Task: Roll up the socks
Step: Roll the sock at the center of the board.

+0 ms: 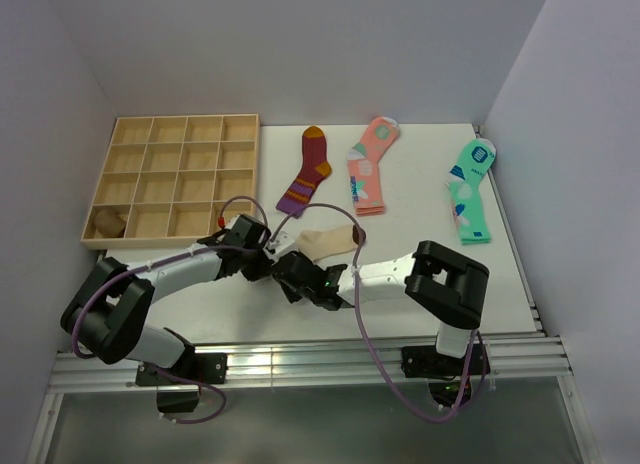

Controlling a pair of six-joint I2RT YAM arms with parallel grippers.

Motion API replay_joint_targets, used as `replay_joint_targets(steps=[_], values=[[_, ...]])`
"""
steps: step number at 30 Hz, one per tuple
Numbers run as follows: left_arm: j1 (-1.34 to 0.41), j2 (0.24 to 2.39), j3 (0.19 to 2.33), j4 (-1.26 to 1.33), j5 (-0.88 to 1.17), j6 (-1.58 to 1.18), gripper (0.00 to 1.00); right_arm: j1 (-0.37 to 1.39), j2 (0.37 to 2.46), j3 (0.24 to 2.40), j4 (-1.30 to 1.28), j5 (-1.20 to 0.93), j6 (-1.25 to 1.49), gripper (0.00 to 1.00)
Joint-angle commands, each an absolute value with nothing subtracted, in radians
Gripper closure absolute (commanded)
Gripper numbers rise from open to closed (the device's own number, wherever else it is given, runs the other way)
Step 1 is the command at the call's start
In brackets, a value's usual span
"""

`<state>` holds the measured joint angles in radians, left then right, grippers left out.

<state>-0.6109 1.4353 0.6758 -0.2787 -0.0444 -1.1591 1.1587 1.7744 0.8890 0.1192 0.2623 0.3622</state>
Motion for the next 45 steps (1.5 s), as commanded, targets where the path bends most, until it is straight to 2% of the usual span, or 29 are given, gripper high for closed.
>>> replay_joint_targets(steps=[1,4,7,11,15,16,20,21,26,32,45], values=[[-0.612,1.433,0.696,-0.293,-0.014,-1.126,0.99,1.154,1.827,0.868,-0.031,0.256,0.371,1.0],[-0.612,1.414,0.684,-0.291,-0.028,-1.127,0.98,1.134,1.778,0.861,-0.023,0.156,0.379,1.0],[-0.612,1.384,0.667,-0.288,-0.054,-1.131,0.92,1.098,1.728,0.856,-0.014,0.033,0.399,1.0],[-0.612,1.315,0.62,-0.269,-0.089,-1.15,0.74,0.996,1.698,0.836,0.03,-0.211,0.445,1.0],[-0.612,1.258,0.583,-0.25,-0.104,-1.189,0.65,0.867,1.733,0.801,0.153,-0.488,0.508,1.0],[-0.612,1.249,0.575,-0.242,-0.107,-1.193,0.56,0.852,1.744,0.795,0.175,-0.524,0.52,1.0],[-0.612,1.192,0.519,-0.186,-0.097,-1.206,0.38,0.796,1.799,0.767,0.319,-0.695,0.597,1.0],[-0.612,1.183,0.506,-0.166,-0.089,-1.203,0.36,0.787,1.812,0.761,0.345,-0.718,0.615,1.0],[-0.618,1.134,0.436,-0.057,-0.061,-1.209,0.34,0.716,1.848,0.73,0.465,-0.828,0.725,1.0],[-0.655,1.134,0.411,-0.009,-0.069,-1.204,0.36,0.655,1.917,0.732,0.531,-0.9,0.795,1.0],[-0.703,1.222,0.433,0.031,-0.104,-1.227,0.39,0.63,1.976,0.747,0.509,-0.911,0.796,1.0]])
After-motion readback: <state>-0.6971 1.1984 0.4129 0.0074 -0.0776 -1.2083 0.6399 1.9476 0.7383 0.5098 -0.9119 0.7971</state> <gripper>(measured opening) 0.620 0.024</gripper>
